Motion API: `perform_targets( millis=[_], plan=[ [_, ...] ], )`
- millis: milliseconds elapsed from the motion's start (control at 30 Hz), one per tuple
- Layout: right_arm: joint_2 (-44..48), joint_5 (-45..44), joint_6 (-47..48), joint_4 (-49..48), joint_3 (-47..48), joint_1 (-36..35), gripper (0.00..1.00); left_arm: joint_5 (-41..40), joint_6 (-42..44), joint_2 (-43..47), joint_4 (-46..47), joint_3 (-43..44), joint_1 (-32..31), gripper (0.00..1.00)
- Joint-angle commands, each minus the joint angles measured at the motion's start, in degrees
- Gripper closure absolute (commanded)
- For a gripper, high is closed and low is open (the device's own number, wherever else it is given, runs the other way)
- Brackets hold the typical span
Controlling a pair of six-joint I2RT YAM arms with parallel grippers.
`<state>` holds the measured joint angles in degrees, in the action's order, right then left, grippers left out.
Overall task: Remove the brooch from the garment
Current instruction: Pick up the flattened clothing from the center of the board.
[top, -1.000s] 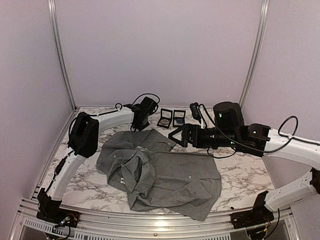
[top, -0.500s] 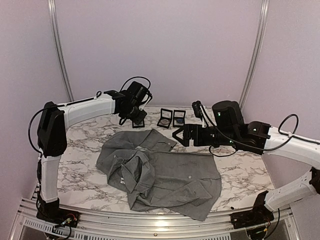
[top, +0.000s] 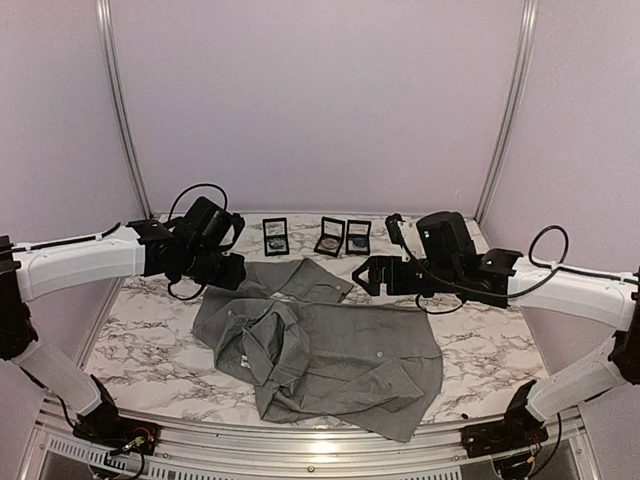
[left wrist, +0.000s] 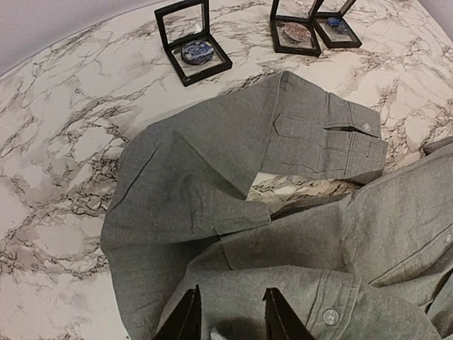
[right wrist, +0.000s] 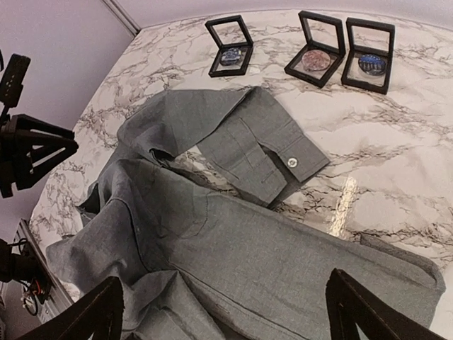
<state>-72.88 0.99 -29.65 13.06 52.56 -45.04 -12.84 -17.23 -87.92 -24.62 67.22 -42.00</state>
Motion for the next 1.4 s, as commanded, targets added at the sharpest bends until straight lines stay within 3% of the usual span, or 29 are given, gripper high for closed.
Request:
perform_targets(
  millis=[0, 200, 600, 833, 1133, 1233, 1367],
  plan=[
    [-6.4, 1.7, 3.1, -5.9, 1.6, 2.2, 0.05, 1.6, -10.8, 7.2, 1.9, -7.3, -0.3, 0.67],
    [-15.2, 0.6, 4.4, -4.8, 6.4, 2.3, 0.13, 1.1, -19.7, 13.9, -0.1, -16.3, -0.2, 0.66],
    [-9.9, -0.6, 1.3, -5.5, -2.9, 2.3, 0.14, 4.5, -32.3, 20.6, 6.2, -32.3, 3.6, 0.65],
    [-5.8, -0.5, -0.7, -5.9, -7.7, 2.3, 0.14, 10.9, -35.3, 19.5, 15.4, -38.0, 9.9, 0.64],
    [-0.9, -0.7, -2.8, -5.6, -12.3, 2.3, 0.14, 14.5, -40.1, 13.5, 28.1, -42.0, 11.3, 0.60],
    [0.2, -0.7, -3.2, -5.5, -13.7, 2.3, 0.14, 13.8, -41.4, 11.4, 29.9, -42.0, 11.3, 0.64],
    [0.8, -2.9, -4.2, -5.6, -15.2, 2.3, 0.14, 10.0, -41.0, 11.1, 30.2, -41.5, 11.5, 0.79]
  ],
)
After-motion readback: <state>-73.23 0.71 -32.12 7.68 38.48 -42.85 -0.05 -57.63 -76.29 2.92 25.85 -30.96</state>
